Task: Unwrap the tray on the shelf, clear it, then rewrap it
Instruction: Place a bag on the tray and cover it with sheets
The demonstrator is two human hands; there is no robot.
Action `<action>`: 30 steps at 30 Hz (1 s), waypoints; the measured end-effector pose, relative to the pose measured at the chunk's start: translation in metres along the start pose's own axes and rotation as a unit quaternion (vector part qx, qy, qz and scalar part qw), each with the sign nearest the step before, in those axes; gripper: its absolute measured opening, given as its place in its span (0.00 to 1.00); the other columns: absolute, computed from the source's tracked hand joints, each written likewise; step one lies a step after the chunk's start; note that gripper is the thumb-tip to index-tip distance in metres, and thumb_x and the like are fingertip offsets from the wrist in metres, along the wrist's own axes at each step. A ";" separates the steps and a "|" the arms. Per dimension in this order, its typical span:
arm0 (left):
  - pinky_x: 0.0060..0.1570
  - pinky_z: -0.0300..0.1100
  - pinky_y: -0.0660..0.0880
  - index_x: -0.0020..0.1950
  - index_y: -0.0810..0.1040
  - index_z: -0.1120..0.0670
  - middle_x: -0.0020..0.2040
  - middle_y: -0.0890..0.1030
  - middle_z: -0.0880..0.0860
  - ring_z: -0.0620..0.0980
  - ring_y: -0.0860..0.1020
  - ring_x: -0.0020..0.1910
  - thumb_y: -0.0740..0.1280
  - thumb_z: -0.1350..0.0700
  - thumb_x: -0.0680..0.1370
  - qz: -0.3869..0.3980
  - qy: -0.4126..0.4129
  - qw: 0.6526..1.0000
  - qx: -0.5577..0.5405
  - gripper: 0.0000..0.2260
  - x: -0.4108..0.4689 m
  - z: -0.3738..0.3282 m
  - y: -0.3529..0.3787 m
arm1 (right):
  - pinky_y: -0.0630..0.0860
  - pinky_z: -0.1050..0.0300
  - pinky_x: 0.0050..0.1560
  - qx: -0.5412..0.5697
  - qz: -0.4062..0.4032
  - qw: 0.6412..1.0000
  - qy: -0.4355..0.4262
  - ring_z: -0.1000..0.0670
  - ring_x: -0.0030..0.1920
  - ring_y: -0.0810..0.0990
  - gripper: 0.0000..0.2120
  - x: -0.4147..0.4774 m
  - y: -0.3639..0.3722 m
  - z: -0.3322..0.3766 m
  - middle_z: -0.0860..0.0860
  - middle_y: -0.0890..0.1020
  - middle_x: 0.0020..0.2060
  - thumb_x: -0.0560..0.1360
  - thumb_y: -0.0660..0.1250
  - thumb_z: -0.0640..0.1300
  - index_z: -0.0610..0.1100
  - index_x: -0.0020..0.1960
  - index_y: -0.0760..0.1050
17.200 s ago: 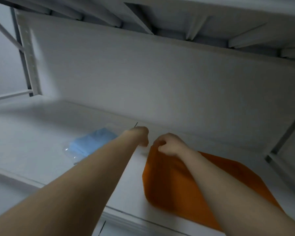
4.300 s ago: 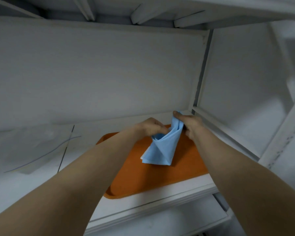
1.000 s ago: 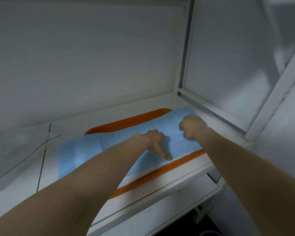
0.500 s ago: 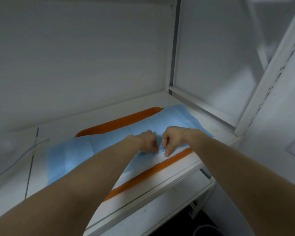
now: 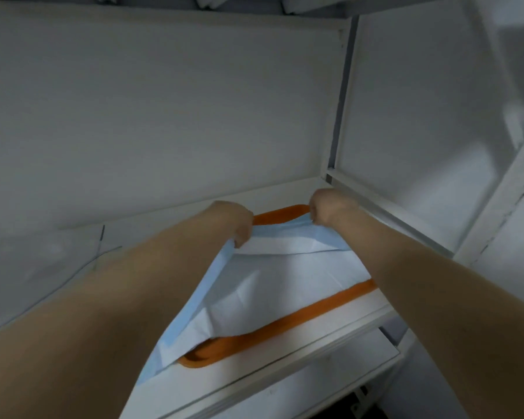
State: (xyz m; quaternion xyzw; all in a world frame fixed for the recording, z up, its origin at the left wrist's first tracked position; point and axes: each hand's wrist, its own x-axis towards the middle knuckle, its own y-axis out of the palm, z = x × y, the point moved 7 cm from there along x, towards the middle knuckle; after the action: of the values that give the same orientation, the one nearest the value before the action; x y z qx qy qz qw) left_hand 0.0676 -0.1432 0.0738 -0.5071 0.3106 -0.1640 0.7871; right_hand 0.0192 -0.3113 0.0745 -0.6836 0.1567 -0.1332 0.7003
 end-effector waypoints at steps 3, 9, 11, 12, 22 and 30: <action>0.50 0.45 0.74 0.62 0.77 0.57 0.63 0.78 0.54 0.54 0.77 0.60 0.68 0.60 0.74 0.007 -0.055 0.998 0.034 0.17 -0.002 0.040 -0.008 | 0.73 0.50 0.61 -0.029 -0.042 0.999 0.014 0.42 0.62 0.76 0.16 0.010 -0.019 0.018 0.41 0.77 0.62 0.76 0.58 0.33 0.37 0.62 0.75; 0.44 0.43 0.71 0.58 0.79 0.57 0.50 0.79 0.53 0.53 0.79 0.52 0.63 0.63 0.75 -0.088 -0.188 0.977 0.039 0.13 -0.008 0.091 -0.035 | 0.70 0.57 0.44 -0.030 -0.110 0.993 -0.007 0.44 0.56 0.78 0.11 0.027 -0.037 0.051 0.44 0.78 0.56 0.78 0.59 0.37 0.39 0.58 0.73; 0.44 0.42 0.71 0.58 0.78 0.58 0.51 0.79 0.54 0.53 0.79 0.54 0.65 0.64 0.74 -0.139 -0.215 0.966 0.023 0.13 -0.007 0.105 -0.044 | 0.69 0.58 0.43 -0.001 -0.139 0.990 -0.002 0.42 0.55 0.79 0.11 0.031 -0.040 0.057 0.43 0.79 0.54 0.78 0.57 0.37 0.38 0.58 0.72; 0.46 0.43 0.73 0.60 0.75 0.60 0.55 0.79 0.55 0.54 0.78 0.56 0.67 0.65 0.74 -0.161 -0.231 0.960 -0.001 0.15 -0.005 0.112 -0.043 | 0.70 0.56 0.45 0.015 -0.148 0.989 0.002 0.42 0.55 0.79 0.11 0.034 -0.040 0.058 0.42 0.79 0.54 0.78 0.56 0.37 0.38 0.59 0.71; 0.73 0.60 0.47 0.73 0.64 0.58 0.77 0.55 0.61 0.59 0.53 0.77 0.58 0.61 0.79 -0.325 -0.166 0.906 0.216 0.22 0.010 0.107 -0.026 | 0.61 0.34 0.69 0.085 0.025 0.994 -0.069 0.38 0.77 0.43 0.50 0.062 0.013 0.085 0.41 0.32 0.75 0.75 0.65 0.38 0.60 0.73 0.28; 0.46 0.42 0.75 0.50 0.81 0.54 0.48 0.80 0.54 0.52 0.82 0.46 0.67 0.60 0.75 -0.190 0.055 0.972 0.128 0.06 0.029 0.063 0.027 | 0.73 0.49 0.56 0.009 -0.033 0.993 -0.116 0.40 0.63 0.71 0.24 0.059 0.018 0.103 0.41 0.68 0.63 0.76 0.60 0.38 0.44 0.71 0.60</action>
State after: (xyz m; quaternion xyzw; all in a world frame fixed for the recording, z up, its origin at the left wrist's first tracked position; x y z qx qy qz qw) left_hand 0.1291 -0.1047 0.0582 -0.4420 0.2273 -0.3766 0.7817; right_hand 0.1139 -0.2403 0.0561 -0.6926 0.0503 -0.0778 0.7154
